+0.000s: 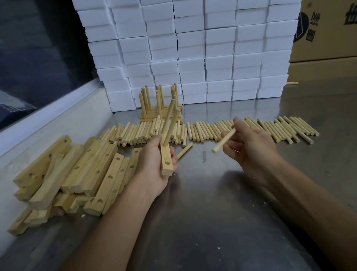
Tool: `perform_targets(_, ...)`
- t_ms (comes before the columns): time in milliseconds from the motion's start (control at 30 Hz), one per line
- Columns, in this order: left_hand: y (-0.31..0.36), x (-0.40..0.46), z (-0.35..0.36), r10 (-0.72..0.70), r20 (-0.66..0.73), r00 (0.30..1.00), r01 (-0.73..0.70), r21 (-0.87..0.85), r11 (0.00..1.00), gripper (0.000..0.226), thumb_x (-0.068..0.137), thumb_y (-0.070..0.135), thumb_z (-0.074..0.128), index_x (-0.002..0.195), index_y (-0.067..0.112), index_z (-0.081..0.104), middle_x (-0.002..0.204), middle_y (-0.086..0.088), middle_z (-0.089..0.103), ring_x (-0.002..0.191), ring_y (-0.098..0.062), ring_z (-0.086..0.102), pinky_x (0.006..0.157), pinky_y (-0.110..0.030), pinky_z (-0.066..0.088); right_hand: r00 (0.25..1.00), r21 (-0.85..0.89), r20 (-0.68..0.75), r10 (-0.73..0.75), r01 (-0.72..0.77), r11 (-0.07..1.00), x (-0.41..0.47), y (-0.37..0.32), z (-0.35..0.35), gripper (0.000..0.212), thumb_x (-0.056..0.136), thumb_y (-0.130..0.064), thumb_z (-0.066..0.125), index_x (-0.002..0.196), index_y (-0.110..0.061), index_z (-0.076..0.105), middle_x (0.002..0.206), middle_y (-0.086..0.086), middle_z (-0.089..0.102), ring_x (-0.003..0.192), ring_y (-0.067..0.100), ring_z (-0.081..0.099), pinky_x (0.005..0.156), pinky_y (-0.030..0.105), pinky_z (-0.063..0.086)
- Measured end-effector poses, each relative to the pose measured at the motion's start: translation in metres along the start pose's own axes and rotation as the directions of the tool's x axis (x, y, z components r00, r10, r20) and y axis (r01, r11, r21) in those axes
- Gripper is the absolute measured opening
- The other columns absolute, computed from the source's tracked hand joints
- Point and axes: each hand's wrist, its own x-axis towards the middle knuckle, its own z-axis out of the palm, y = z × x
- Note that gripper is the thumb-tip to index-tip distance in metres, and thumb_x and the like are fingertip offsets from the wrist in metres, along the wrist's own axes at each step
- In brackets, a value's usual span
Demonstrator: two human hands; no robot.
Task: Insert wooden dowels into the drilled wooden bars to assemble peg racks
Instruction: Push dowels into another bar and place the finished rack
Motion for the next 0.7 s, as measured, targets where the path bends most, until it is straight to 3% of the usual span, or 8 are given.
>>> perform_targets(67,0.0,0.0,0.0,-0.001,0.0,1.0,0.001,0.0,1.0,0.026,0.105,0.03,0.042,0.097,0.009,0.054,0.056,-0.003,0.049,0.037,-0.012,0.039,0.032,-0.021,0.028,1.0,-0.044,-0.011,-0.006,0.005,0.999,-0.001,0.0,0.0,0.029,0.099,-0.036,0.054,0.1,-0.009,0.063,0.066,0.001,0.063,0.056,0.011,0.06,0.051,0.023,0.053)
perform_targets(167,0.0,-0.001,0.0,-0.005,0.0,1.0,0.005,0.003,1.0,0.026,0.104,0.031,0.043,0.098,0.009,0.055,0.057,-0.003,0.049,0.037,-0.012,0.039,0.032,-0.02,0.028,0.999,-0.121,-0.011,-0.033,0.031,0.992,-0.004,0.0,0.003,0.025,0.097,-0.039,0.056,0.097,-0.014,0.057,0.063,-0.001,0.056,0.048,0.008,0.047,0.043,0.018,0.04)
perform_targets(300,0.0,-0.002,0.0,-0.001,-0.004,1.0,0.001,0.003,1.0,0.026,0.104,0.031,0.043,0.1,0.009,0.055,0.057,-0.002,0.049,0.038,-0.011,0.039,0.032,-0.02,0.028,0.999,-0.149,0.048,0.02,-0.012,0.989,-0.009,-0.003,0.009,0.024,0.092,-0.034,0.063,0.095,-0.01,0.066,0.07,0.0,0.062,0.054,0.007,0.052,0.049,0.019,0.046)
perform_targets(367,0.0,-0.002,0.0,0.003,-0.004,1.0,-0.003,0.005,1.0,0.025,0.104,0.03,0.043,0.098,0.009,0.055,0.057,-0.002,0.049,0.038,-0.011,0.039,0.032,-0.02,0.028,0.995,-0.161,0.071,0.068,-0.056,0.985,-0.011,-0.002,0.013,0.015,0.094,-0.019,0.065,0.103,-0.009,0.071,0.081,0.002,0.067,0.06,0.007,0.056,0.057,0.021,0.051)
perform_targets(467,0.0,-0.002,0.001,0.003,-0.004,1.0,-0.003,0.013,1.0,0.027,0.104,0.032,0.044,0.094,0.01,0.055,0.057,-0.002,0.049,0.037,-0.012,0.039,0.032,-0.02,0.029,0.985,-0.135,0.136,0.109,-0.091,0.987,-0.014,0.001,0.021,0.025,0.087,-0.001,0.066,0.11,-0.008,0.071,0.088,0.006,0.07,0.062,0.009,0.059,0.061,0.023,0.052)
perform_targets(567,0.0,-0.003,0.002,0.004,-0.01,1.0,-0.004,0.017,1.0,0.028,0.104,0.032,0.044,0.09,0.011,0.055,0.057,-0.002,0.049,0.037,-0.012,0.039,0.033,-0.019,0.029,0.973,-0.117,0.199,0.121,-0.099,0.988,-0.018,0.003,0.027,0.025,0.081,0.001,0.067,0.104,-0.004,0.074,0.09,0.005,0.07,0.062,0.01,0.057,0.061,0.023,0.05)
perform_targets(700,0.0,-0.004,0.005,0.013,-0.034,0.999,-0.013,0.009,1.0,0.029,0.104,0.032,0.043,0.086,0.011,0.053,0.056,-0.002,0.048,0.036,-0.011,0.038,0.033,-0.019,0.028,0.973,-0.134,0.228,0.043,-0.012,0.991,-0.022,0.008,0.033,0.019,0.097,-0.013,0.06,0.098,0.0,0.073,0.077,0.005,0.065,0.06,0.009,0.055,0.061,0.023,0.05)
